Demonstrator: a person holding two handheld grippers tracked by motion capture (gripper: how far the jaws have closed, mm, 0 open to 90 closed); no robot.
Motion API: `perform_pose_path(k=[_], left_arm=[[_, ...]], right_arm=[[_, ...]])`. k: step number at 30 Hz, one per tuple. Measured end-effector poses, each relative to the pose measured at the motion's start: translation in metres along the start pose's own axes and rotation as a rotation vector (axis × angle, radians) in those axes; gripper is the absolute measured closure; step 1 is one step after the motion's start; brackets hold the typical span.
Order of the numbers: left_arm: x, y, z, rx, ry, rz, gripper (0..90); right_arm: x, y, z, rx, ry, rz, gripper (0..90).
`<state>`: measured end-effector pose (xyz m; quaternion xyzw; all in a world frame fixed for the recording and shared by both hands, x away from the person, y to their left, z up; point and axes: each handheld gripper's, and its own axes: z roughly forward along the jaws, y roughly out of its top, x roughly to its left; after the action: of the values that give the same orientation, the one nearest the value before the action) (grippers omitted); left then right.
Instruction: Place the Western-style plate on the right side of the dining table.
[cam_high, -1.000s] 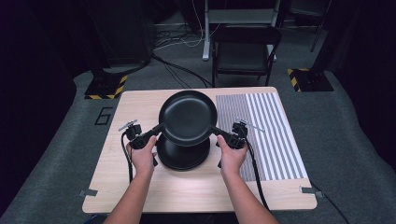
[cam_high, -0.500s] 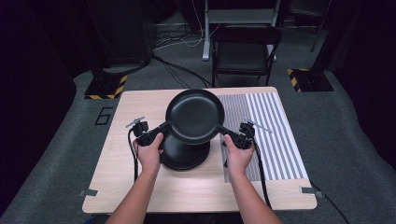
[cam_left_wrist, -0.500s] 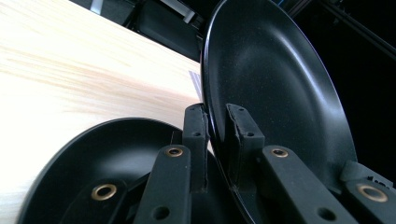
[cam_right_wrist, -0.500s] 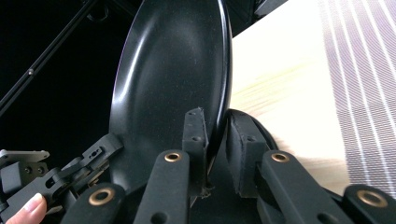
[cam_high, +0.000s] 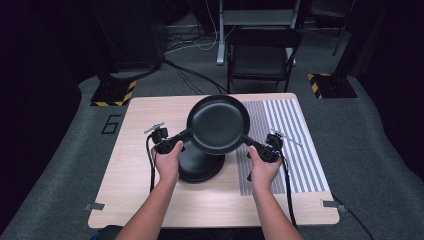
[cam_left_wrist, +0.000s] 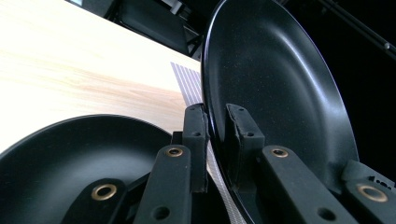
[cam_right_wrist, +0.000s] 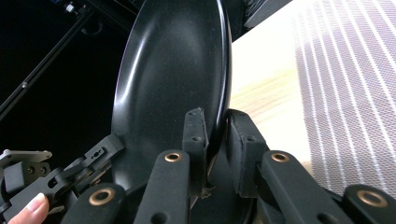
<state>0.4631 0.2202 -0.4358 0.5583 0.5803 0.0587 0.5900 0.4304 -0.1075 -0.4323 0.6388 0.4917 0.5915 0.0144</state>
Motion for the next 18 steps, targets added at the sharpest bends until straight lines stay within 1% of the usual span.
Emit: perform_pose_path(k=[1,2,3,6,7,12,13,14,15,16,17,18], left_arm=[[-0.001,0.0,0.002,0.001,-0.003,0.002,79.1],[-0.002,-0.001,0.004,0.008,-0.007,0.002,79.1],[-0.004,-0.001,0.005,0.011,-0.01,0.002,79.2],[-0.008,-0.002,0.01,0.018,-0.022,0.01,79.2],[-0.01,-0.003,0.012,0.02,-0.026,0.01,79.2],[-0.018,-0.004,0.02,0.035,-0.045,0.017,79.2],[-0.02,-0.005,0.023,0.036,-0.049,0.018,79.2],[-0.021,-0.006,0.024,0.037,-0.053,0.019,79.2],[-0.022,-0.006,0.026,0.042,-0.057,0.019,79.3],[-0.023,-0.007,0.028,0.041,-0.059,0.021,79.3],[-0.025,-0.008,0.029,0.045,-0.062,0.018,79.2],[-0.026,-0.008,0.031,0.048,-0.066,0.02,79.2]], right_arm=[[-0.001,0.0,-0.001,-0.005,-0.005,-0.001,78.2],[-0.002,0.001,-0.004,-0.001,-0.006,0.01,78.2],[-0.004,0.001,-0.005,-0.01,-0.008,0.003,78.2],[-0.007,0.002,-0.011,-0.021,-0.017,0.005,78.2],[-0.007,0.003,-0.013,-0.022,-0.021,0.015,78.2],[-0.013,0.005,-0.022,-0.043,-0.036,0.015,78.2],[-0.013,0.006,-0.025,-0.044,-0.038,0.025,78.2],[-0.015,0.006,-0.027,-0.052,-0.042,0.02,78.2],[-0.015,0.007,-0.029,-0.049,-0.043,0.029,78.2],[-0.017,0.007,-0.031,-0.058,-0.047,0.021,78.2],[-0.017,0.008,-0.033,-0.055,-0.05,0.036,78.2],[-0.018,0.008,-0.035,-0.065,-0.052,0.026,78.2]])
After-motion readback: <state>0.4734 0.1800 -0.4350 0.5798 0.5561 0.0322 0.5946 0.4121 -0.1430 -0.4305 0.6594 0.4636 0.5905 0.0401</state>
